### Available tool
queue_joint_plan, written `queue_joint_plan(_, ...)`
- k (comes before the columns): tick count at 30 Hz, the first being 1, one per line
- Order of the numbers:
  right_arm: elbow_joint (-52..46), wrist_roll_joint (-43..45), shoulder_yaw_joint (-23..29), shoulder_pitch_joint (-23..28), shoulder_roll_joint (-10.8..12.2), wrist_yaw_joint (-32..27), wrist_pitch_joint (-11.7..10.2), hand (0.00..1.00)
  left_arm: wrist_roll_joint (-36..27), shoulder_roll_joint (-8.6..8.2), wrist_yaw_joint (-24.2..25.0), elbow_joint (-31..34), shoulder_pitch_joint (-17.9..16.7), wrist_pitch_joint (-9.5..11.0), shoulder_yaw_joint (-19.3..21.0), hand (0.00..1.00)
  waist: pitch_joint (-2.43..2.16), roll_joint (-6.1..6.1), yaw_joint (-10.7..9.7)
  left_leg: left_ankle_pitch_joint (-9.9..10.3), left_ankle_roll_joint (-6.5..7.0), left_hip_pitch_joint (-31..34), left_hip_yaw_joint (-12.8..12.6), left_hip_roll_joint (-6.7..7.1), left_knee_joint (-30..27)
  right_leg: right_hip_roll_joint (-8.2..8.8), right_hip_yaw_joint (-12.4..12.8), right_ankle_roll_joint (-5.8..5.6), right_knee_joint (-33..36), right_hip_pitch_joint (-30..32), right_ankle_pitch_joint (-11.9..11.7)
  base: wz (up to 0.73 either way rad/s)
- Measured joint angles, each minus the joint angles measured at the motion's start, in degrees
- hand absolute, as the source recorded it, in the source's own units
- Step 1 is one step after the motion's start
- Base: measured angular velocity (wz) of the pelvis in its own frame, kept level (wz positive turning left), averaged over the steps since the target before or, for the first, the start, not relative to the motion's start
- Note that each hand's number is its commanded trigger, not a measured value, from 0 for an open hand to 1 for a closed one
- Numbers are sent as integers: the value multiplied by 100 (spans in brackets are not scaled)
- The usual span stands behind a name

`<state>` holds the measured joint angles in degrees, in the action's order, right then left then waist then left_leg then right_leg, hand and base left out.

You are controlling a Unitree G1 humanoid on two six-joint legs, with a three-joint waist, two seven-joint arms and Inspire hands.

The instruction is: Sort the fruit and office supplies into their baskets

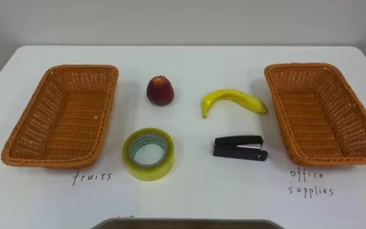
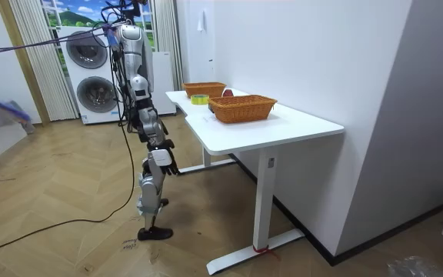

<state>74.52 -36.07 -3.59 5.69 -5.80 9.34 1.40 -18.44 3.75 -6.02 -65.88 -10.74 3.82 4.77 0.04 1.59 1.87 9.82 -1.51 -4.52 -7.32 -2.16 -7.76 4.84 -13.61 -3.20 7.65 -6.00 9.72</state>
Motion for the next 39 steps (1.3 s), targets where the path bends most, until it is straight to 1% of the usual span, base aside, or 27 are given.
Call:
queue_joint_plan(4,90,31,45,-15,0,103,4,0,10,-3,15,-11,-2,-9,69,0,-12,21,8,0,0,-15,7,0,-2,0,-4,1,0,1,0,0)
queue_joint_plan(11,104,35,47,-8,0,184,0,0,31,1,44,-35,1,-9,127,0,6,25,14,0,0,-5,13,1,-3,1,-17,1,-1,0,1,0)
queue_joint_plan(16,164,-166,48,-7,0,179,6,0,11,3,39,-43,1,-9,118,0,10,27,5,0,0,-16,19,1,-3,3,-29,1,-2,-11,1,0)
queue_joint_plan(17,169,-188,49,-6,0,175,13,0,10,4,40,-46,1,-10,120,0,6,41,6,0,0,-16,20,1,-3,3,-31,1,-2,-12,1,0)
queue_joint_plan(20,176,-379,66,18,1,141,101,0,-11,6,39,-50,-2,-20,122,0,16,34,1,1,-1,-17,19,1,-3,3,-35,-1,-12,-44,3,0)
queue_joint_plan(23,178,-434,158,21,1,40,144,0,-10,23,41,-47,4,-87,122,0,16,37,-22,2,-4,-23,22,1,-2,2,-39,-1,-11,-58,8,0)
queue_joint_plan(25,184,-436,335,74,1,-55,192,0,-9,23,47,-35,5,-120,149,0,17,36,-56,3,-4,-25,21,1,-2,3,-41,-1,-10,-56,8,0)
queue_joint_plan(26,213,-449,535,100,7,-97,206,0,-9,19,59,-40,-2,-135,227,0,2,63,-81,2,-4,-23,22,1,-3,3,-50,-1,-6,-75,8,4)
queue_joint_plan(27,232,-452,785,113,8,-137,235,0,-9,19,73,-47,-34,-143,318,0,11,57,-144,3,-4,-24,30,2,-7,3,-54,0,-6,-86,9,5)
queue_joint_plan(28,236,-449,916,117,7,-174,245,0,-9,23,77,-47,-54,-144,363,0,5,78,-180,3,-4,-22,37,2,-7,3,-55,2,-6,-85,11,0)
queue_joint_plan(30,272,-510,1399,173,0,-331,239,0,-7,35,85,-24,-157,-146,521,0,7,96,-337,2,-4,-28,57,6,-7,4,-58,1,-6,-111,23,4)
queue_joint_plan(31,265,-557,1488,214,-3,-371,238,0,-7,37,85,-25,-169,-153,567,0,3,105,-359,3,-4,-32,61,6,-7,4,-59,0,-6,-110,25,4)
queue_joint_plan(33,248,-732,1874,312,-22,-608,255,0,-8,66,78,-14,-198,-240,652,0,-9,132,-446,4,-6,-33,73,9,-8,5,-67,2,-1,-130,28,0)
queue_joint_plan(34,227,-782,1958,329,-31,-684,266,0,-9,76,76,-2,-205,-259,652,0,-9,131,-463,4,-6,-33,76,10,-9,6,-68,2,2,-130,28,0)
queue_joint_plan(35,173,-831,2169,352,-56,-868,323,0,-8,102,65,-1,-209,-292,652,0,-9,131,-496,3,-5,-37,76,11,-11,7,-61,2,9,-128,28,-3)
queue_joint_plan(37,82,-816,2454,344,-97,-1153,350,0,-5,145,43,-2,-213,-352,655,0,-6,135,-589,4,-5,-59,66,11,-13,8,-55,3,21,-100,31,-5)
queue_joint_plan(39,-201,-576,2813,304,-175,-1615,357,0,88,157,14,0,-209,-396,819,0,-6,141,-644,9,-3,-81,27,11,-10,10,16,6,52,-62,64,-11)
